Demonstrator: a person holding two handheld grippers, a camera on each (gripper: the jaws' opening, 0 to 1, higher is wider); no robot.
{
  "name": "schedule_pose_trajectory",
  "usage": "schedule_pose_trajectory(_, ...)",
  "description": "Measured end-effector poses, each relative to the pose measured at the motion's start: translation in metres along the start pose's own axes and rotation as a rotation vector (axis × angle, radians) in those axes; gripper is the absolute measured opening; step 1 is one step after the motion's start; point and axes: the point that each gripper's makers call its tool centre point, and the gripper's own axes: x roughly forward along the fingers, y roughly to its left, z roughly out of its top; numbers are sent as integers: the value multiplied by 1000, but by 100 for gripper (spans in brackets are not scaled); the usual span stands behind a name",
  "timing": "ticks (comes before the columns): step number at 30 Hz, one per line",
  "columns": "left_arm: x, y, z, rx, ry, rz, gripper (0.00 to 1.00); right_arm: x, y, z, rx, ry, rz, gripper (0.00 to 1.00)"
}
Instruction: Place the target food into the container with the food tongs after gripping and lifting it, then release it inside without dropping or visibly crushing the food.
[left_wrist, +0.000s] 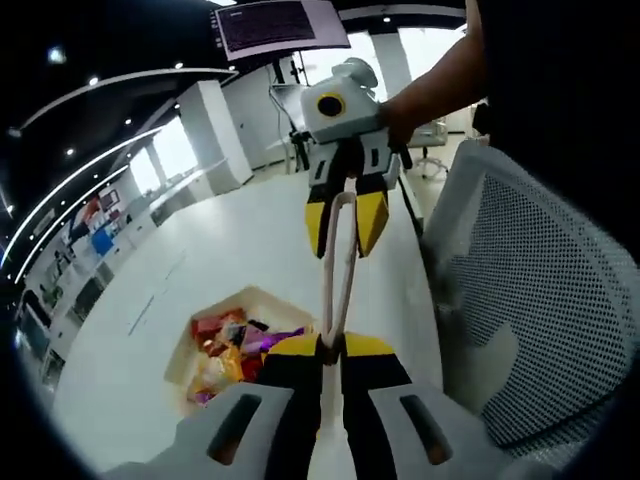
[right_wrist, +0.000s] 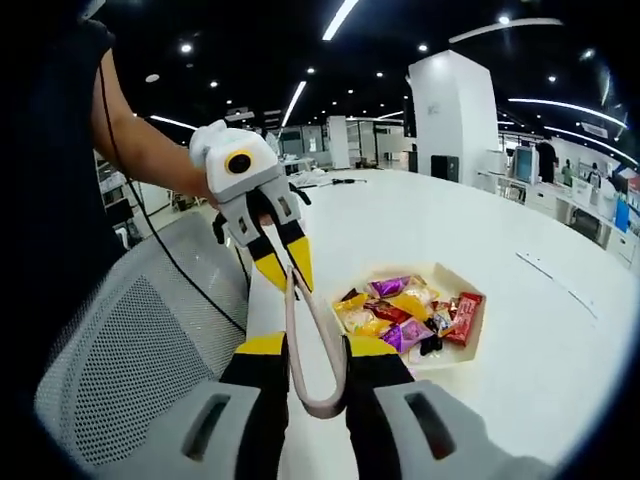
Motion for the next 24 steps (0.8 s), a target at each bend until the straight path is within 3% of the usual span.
schedule_pose_trajectory(4, 5, -4, -9, -17, 11, -7, 1, -3, -2, -5, 27, 7, -10, 21)
schedule_pose_trajectory(12, 13, -8, -34, -37, 70, -23, 1, -15, -13, -5, 60, -22, -81, 35)
schedule_pose_trajectory(20, 23, -12, -49, -76, 103, -52, 2, -24, -13, -6, 90, -39, -110, 35)
schedule_pose_trajectory(24, 26, -16, -62, -67, 151, -72, 4, -27, -13, -5, 103, -50, -120, 34)
